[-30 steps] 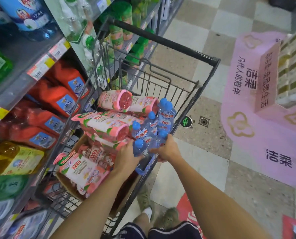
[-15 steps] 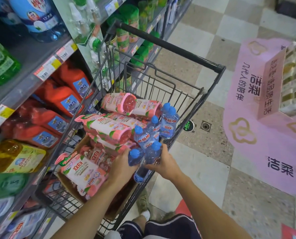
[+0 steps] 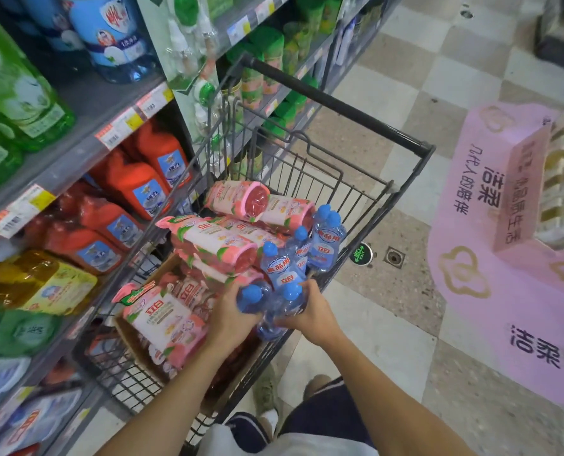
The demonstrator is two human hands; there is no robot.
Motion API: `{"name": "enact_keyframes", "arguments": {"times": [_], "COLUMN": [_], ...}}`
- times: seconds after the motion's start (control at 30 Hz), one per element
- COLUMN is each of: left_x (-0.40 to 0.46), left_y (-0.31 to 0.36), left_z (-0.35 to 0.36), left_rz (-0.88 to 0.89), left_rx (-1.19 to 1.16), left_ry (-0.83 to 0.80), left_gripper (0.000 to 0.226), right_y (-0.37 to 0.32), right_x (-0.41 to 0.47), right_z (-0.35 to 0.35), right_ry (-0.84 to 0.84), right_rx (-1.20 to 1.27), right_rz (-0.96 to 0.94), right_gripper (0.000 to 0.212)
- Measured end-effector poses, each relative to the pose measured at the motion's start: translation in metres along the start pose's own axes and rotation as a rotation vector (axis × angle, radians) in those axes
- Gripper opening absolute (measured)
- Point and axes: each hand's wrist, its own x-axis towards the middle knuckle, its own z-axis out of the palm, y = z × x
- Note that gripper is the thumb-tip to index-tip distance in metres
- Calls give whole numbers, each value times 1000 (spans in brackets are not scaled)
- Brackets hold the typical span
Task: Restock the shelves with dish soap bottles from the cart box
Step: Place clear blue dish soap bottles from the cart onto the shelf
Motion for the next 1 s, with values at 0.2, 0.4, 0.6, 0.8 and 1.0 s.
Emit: {"name": "enact_keyframes", "arguments": {"times": [0.2, 0.4, 0.6, 0.8, 1.0], "left_x": [-15, -50, -104, -162, -236], "left_y": [31, 75, 108, 119, 112], "left_z": [-36, -75, -103, -120, -141], "left_rz": [3, 15, 75, 155, 190], "left_rx": [-209, -378, -507, -576, -637], "left_ry": [-3, 126, 255, 367, 479], "left_gripper": [60, 68, 54, 44, 39], "right_y": [-27, -75, -112, -138, -160], "right_x": [-5, -25, -52, -84, -134], "right_z": [-18, -35, -39, -32, -4], "right_ry": [-32, 17, -14, -67, -240], "right_rx": [18, 79, 168, 179, 198], "right_rz": [-147, -351, -502, -606, -621], "right_gripper": [70, 70, 86, 89, 59]}}
